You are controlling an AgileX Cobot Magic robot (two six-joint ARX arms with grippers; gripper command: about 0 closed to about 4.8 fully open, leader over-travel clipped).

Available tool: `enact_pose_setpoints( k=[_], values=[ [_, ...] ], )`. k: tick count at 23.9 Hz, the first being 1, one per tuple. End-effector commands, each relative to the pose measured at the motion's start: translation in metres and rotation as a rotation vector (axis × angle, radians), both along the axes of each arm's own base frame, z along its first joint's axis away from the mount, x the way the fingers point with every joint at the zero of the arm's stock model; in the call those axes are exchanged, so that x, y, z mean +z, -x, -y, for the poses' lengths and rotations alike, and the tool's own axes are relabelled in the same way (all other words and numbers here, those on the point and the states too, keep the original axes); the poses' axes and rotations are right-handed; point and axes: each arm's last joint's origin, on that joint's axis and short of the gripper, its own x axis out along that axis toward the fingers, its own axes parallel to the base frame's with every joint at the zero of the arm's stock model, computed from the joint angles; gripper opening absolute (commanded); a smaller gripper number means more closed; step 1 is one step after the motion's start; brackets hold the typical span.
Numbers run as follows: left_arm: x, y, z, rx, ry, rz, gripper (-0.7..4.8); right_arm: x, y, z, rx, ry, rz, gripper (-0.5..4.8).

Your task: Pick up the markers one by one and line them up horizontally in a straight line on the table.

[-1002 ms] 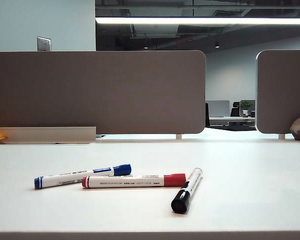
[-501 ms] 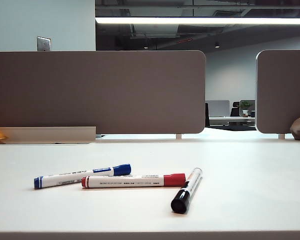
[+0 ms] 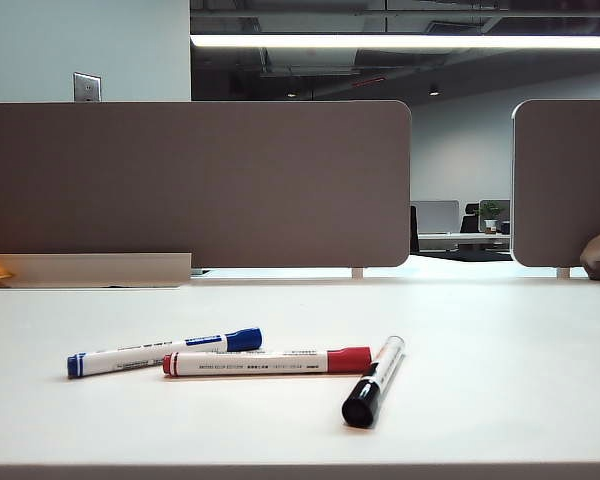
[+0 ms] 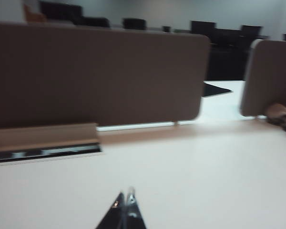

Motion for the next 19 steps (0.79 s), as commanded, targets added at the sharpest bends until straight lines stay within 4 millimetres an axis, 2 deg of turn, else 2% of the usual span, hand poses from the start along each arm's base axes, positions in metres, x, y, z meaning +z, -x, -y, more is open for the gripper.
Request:
enact_pose_setpoints(
  k=[1,5,6,9,11,13,15,16,19],
  values=[
    [0.018,0.016,-0.003,0.079,-0.096,-0.032,-0.06,0.009,0.007,0.000,-0.013,0.101,-0.041,-0.02],
    [0.049,0.020,-0.001,0.026,-0.116,-0.108,-0.05,0.028,0.009,-0.002,0.040,0.286,-0.089,-0.02],
    [0.057,0.014,0.001,-0.045,-0.118,-0.151,-0.05,0.035,0.005,-0.002,0.072,0.351,-0.112,-0.02],
    [0.066,-0.007,0.005,-0.163,-0.114,-0.251,-0.06,0.047,-0.008,-0.002,0.119,0.435,-0.172,-0.02],
    [0.068,-0.025,0.007,-0.233,-0.103,-0.344,-0.06,0.054,-0.017,-0.002,0.139,0.463,-0.224,-0.02],
    [0.065,-0.065,0.012,-0.374,-0.062,-0.521,-0.05,0.065,-0.040,-0.002,0.195,0.533,-0.313,-0.02],
    [0.060,-0.085,0.014,-0.421,-0.043,-0.608,-0.06,0.069,-0.051,-0.005,0.237,0.562,-0.332,-0.02],
    [0.054,-0.103,0.015,-0.441,-0.025,-0.686,-0.05,0.070,-0.066,-0.009,0.285,0.564,-0.374,-0.02],
    [0.043,-0.130,0.018,-0.453,-0.018,-0.808,-0.06,0.067,-0.097,-0.025,0.398,0.583,-0.463,-0.01]
  ],
)
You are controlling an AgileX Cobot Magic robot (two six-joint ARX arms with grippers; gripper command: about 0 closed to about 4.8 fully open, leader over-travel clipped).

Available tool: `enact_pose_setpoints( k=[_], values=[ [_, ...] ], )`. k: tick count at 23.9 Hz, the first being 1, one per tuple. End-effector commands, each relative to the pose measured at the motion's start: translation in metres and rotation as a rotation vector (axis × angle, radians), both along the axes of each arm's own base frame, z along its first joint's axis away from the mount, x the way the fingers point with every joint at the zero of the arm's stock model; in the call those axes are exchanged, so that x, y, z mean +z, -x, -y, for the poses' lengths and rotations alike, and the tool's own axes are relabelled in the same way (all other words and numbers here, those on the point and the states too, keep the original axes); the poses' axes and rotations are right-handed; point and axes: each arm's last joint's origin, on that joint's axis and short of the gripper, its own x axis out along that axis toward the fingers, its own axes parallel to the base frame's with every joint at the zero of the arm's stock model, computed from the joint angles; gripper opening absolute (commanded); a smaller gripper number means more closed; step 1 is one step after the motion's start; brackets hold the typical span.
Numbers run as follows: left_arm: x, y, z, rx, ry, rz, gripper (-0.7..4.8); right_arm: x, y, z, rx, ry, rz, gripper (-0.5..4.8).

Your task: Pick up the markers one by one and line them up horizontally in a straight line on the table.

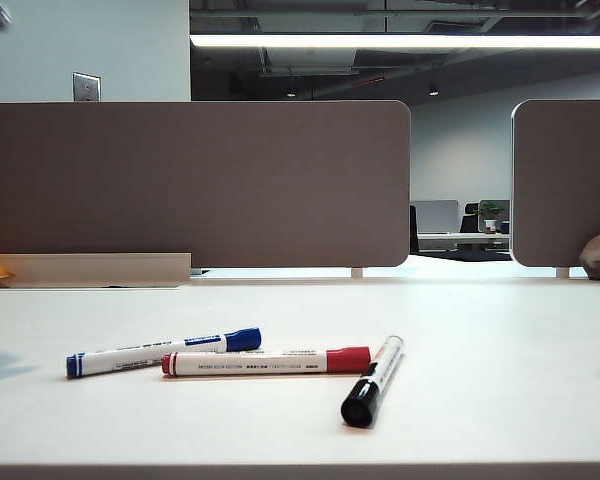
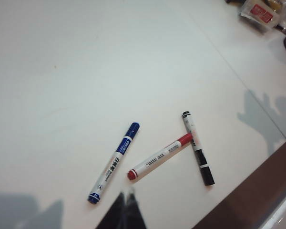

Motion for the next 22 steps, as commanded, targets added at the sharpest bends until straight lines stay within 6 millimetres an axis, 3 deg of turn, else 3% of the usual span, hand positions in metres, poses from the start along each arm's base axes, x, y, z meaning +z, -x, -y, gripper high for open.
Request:
enact_pose_setpoints(
  k=[1,4,7,12,15,19,22],
  values=[
    [-0.009,-0.019,0.006,-0.065,-0.041,-0.079,-0.05,-0.006,-0.028,-0.023,0.098,0.048,-0.108,-0.01],
    [-0.015,-0.022,0.019,-0.160,-0.076,-0.127,-0.06,-0.014,-0.050,-0.050,0.199,0.168,-0.177,-0.01],
    [-0.017,-0.019,0.030,-0.165,-0.216,-0.108,-0.05,-0.023,-0.071,-0.083,0.263,0.354,-0.225,-0.01],
    [-0.020,-0.015,0.031,-0.166,-0.298,-0.130,-0.05,-0.037,-0.094,-0.108,0.296,0.474,-0.286,0.06],
    [-0.023,-0.012,0.030,-0.181,-0.325,-0.165,-0.05,-0.049,-0.104,-0.114,0.278,0.519,-0.344,1.03],
    [-0.024,-0.011,0.030,-0.200,-0.339,-0.161,-0.05,-0.060,-0.108,-0.116,0.262,0.520,-0.416,1.31],
    [-0.023,-0.011,0.030,-0.201,-0.335,-0.155,-0.06,-0.066,-0.110,-0.117,0.260,0.527,-0.455,2.20]
  ],
)
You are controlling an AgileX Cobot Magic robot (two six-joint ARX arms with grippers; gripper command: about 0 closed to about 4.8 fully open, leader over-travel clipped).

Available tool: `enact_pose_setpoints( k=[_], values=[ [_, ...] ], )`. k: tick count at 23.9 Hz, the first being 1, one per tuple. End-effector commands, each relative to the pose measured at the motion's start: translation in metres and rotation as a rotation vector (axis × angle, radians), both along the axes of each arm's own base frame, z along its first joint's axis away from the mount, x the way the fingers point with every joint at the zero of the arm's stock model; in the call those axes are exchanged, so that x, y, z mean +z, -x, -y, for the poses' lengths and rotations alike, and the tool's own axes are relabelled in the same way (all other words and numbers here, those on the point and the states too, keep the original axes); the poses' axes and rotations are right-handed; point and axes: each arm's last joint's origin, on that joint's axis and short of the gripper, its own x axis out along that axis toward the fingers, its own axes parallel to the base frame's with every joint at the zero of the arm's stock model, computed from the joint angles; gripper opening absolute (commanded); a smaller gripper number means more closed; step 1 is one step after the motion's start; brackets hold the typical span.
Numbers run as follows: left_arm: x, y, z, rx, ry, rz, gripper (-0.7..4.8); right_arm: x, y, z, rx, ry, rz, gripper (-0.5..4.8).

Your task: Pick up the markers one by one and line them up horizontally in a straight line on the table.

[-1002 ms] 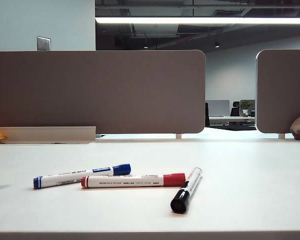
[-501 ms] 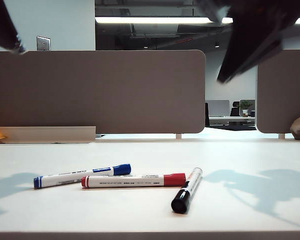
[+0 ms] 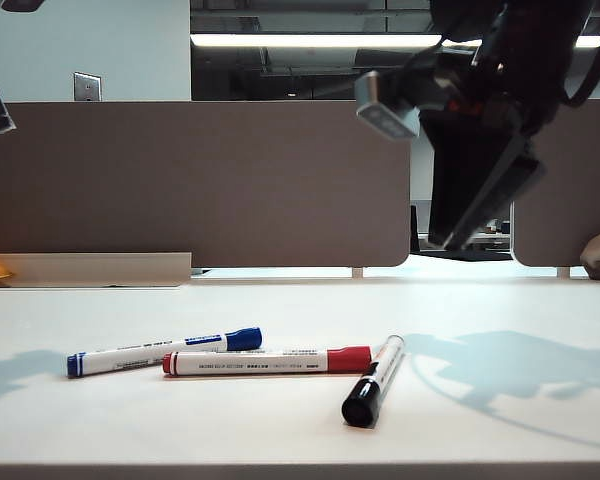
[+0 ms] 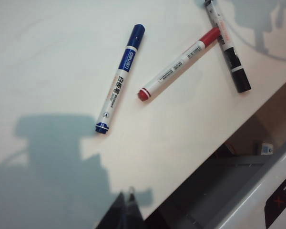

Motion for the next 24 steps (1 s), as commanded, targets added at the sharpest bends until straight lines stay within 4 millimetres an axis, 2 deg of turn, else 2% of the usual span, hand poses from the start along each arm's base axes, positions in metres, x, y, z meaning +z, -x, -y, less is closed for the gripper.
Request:
enact_pose_setpoints(
  k=[1,6,9,14,19,20,24],
  values=[
    [0.003,0.000,0.000,-0.008,0.006,0.023,-0.06,-0.003,-0.001,-0.001,-0.022,0.002,-0.034,2.37],
    [0.003,-0.002,0.001,-0.008,0.010,0.036,-0.06,-0.008,-0.005,-0.005,-0.084,-0.064,-0.109,2.43],
    [0.004,-0.002,0.001,-0.008,0.011,0.042,-0.05,-0.015,-0.010,-0.011,-0.237,-0.124,-0.220,2.43],
    [0.004,-0.002,0.001,-0.009,0.012,0.042,-0.06,-0.018,0.002,-0.043,-0.248,-0.075,-0.168,2.43],
    [0.003,-0.001,0.000,-0.009,0.009,0.031,-0.06,-0.024,0.012,-0.066,-0.284,-0.019,-0.128,2.44],
    [0.003,-0.001,0.000,-0.009,0.009,0.029,-0.06,-0.027,0.014,-0.067,-0.285,0.004,-0.131,2.51],
    [0.003,0.000,0.000,-0.005,0.009,0.020,-0.05,-0.035,0.017,-0.066,-0.319,0.101,-0.143,3.49]
  ],
)
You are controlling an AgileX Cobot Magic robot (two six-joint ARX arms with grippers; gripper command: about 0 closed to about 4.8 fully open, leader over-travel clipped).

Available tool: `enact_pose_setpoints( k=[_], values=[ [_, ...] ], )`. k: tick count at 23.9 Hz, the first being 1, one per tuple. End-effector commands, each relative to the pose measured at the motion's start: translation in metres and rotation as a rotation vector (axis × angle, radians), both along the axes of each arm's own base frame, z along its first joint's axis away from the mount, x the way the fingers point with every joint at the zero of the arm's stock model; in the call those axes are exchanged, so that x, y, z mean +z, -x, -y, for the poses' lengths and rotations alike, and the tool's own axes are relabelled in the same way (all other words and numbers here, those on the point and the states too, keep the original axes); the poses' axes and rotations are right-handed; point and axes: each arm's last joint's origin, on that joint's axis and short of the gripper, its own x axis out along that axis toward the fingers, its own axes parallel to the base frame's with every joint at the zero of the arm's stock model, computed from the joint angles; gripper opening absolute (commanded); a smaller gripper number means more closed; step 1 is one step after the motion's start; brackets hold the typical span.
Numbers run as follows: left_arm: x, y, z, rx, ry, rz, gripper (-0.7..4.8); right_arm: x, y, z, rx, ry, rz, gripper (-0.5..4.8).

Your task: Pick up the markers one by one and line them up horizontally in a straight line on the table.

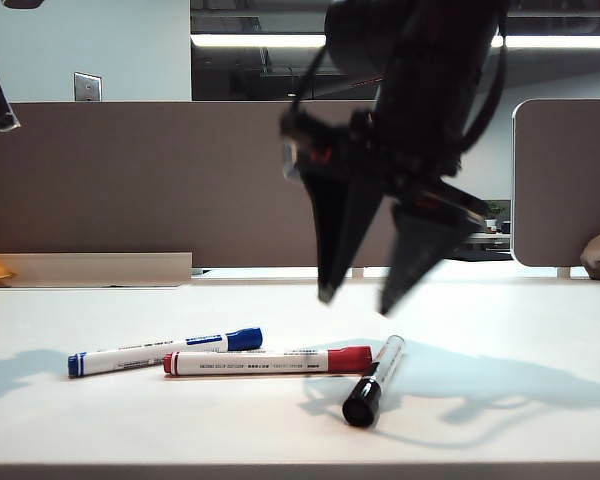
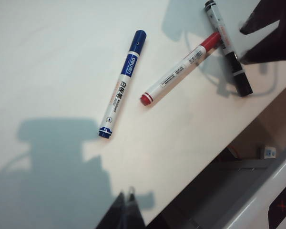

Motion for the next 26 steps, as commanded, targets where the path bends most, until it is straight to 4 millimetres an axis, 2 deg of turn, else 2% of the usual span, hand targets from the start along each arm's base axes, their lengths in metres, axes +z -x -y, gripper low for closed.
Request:
enact_pose_setpoints(
  k=[1,10,20,24,26],
  values=[
    [0.002,0.001,0.000,-0.003,0.005,0.002,-0.06,-0.002,0.003,0.002,-0.034,0.068,-0.019,3.52],
    [0.002,0.001,0.001,-0.025,0.039,-0.003,-0.05,-0.004,0.001,0.000,-0.132,0.057,-0.034,3.51],
    [0.003,0.003,0.001,-0.025,0.040,0.003,-0.05,-0.029,-0.005,-0.006,-0.149,0.107,-0.090,3.44],
    [0.003,0.003,0.001,-0.025,0.040,0.004,-0.06,-0.030,-0.007,-0.007,-0.150,0.100,-0.075,2.99],
    [0.003,0.003,0.001,-0.025,0.040,0.004,-0.05,-0.030,-0.008,-0.008,-0.150,0.095,-0.070,2.57]
  ],
)
